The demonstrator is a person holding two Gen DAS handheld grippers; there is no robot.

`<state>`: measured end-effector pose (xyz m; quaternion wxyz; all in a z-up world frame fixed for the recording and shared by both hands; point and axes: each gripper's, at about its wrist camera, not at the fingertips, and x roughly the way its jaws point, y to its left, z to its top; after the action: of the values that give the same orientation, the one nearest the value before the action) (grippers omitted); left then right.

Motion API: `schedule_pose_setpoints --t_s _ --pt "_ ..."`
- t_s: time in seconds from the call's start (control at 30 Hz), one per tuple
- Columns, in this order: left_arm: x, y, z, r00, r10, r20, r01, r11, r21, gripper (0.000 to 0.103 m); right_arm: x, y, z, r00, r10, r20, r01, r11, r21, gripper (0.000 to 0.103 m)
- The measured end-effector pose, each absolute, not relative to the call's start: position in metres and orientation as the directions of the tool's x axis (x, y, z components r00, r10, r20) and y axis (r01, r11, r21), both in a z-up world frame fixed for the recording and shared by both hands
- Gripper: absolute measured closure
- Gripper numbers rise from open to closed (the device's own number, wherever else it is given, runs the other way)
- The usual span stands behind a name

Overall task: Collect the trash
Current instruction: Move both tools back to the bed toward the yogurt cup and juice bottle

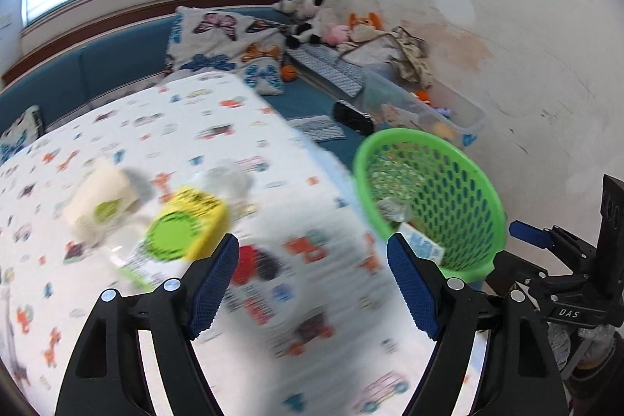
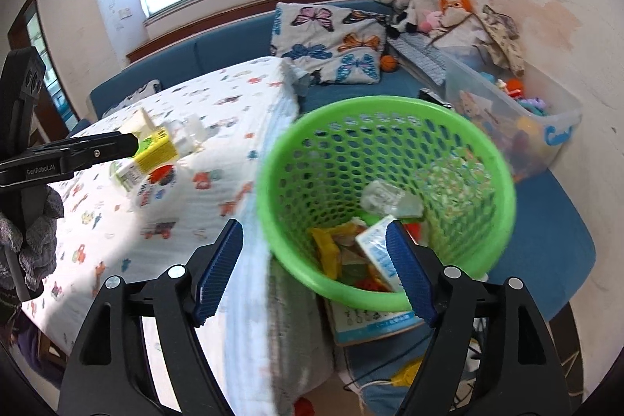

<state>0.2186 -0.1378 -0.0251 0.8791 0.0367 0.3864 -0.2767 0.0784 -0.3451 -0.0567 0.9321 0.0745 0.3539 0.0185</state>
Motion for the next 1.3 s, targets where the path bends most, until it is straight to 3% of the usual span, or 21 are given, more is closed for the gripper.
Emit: schedule_pose_setpoints --t_s 0.6,1.3 --pt "0.220 -0.024 -0.030 0.616 -0.349 -0.706 0.341 0.926 -0.160 0.027 0.140 -0.218 -0.076 0.665 0.244 -0.706 -0.234 0.966 0.113 0.024" --pt "0.226 0.011 -0.042 0.611 -0.333 -0.718 0.295 0.938 -0.184 0.027 0.193 -0.170 -0.104 0.598 0.239 -0.765 -0.313 0.948 0.051 0.016"
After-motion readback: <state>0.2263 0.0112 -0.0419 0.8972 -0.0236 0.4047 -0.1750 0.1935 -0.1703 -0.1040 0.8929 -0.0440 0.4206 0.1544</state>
